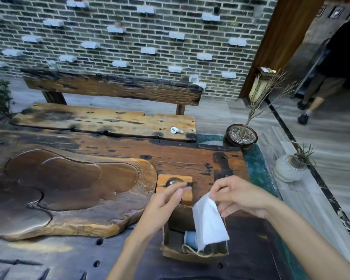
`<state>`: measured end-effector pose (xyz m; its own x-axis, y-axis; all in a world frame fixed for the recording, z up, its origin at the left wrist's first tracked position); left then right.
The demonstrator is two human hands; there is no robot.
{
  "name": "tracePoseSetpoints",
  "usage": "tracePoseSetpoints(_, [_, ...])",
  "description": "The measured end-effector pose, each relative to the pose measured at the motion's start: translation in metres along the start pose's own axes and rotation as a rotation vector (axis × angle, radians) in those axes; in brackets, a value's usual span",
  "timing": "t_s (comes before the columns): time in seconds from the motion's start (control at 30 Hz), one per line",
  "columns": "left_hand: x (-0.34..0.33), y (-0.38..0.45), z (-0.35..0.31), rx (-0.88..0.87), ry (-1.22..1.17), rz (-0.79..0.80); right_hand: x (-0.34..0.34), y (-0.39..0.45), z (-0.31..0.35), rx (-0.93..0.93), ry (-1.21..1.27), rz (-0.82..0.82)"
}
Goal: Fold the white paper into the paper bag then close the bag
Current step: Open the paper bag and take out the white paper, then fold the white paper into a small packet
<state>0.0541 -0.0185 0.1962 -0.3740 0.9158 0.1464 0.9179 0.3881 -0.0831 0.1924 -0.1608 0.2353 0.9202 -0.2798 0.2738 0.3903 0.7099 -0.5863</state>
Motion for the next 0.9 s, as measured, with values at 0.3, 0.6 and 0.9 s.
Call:
tracePoseSetpoints(0.3, [-0.023,-0.006,-0.042,-0.046,-0.548,0.275,-0.001,-0.023,0.056,0.261,0.744,-0.096])
tracePoseSetpoints(0.6, [-0.032,0.005,-0.051,0.088,-0.806,0.038,0.012,-0.030,0.065,0.382,0.732,-0.248])
tracePoseSetpoints(0.9, [-0.027,0.009,-0.061,0.117,-0.725,0.031,0.012,-0.027,0.015,0.206,0.344,-0.219])
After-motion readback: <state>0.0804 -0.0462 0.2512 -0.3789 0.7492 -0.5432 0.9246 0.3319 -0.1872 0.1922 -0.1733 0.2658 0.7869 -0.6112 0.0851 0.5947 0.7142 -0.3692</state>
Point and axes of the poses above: each hand's wrist, its own y-axis towards the middle knuckle, its own x-axis out of the back of the hand, z = x × y, the point moved 6 cm from there along y, towards the middle knuckle, and after that the axes turned 4 degrees about -y, right-handed, at the moved point
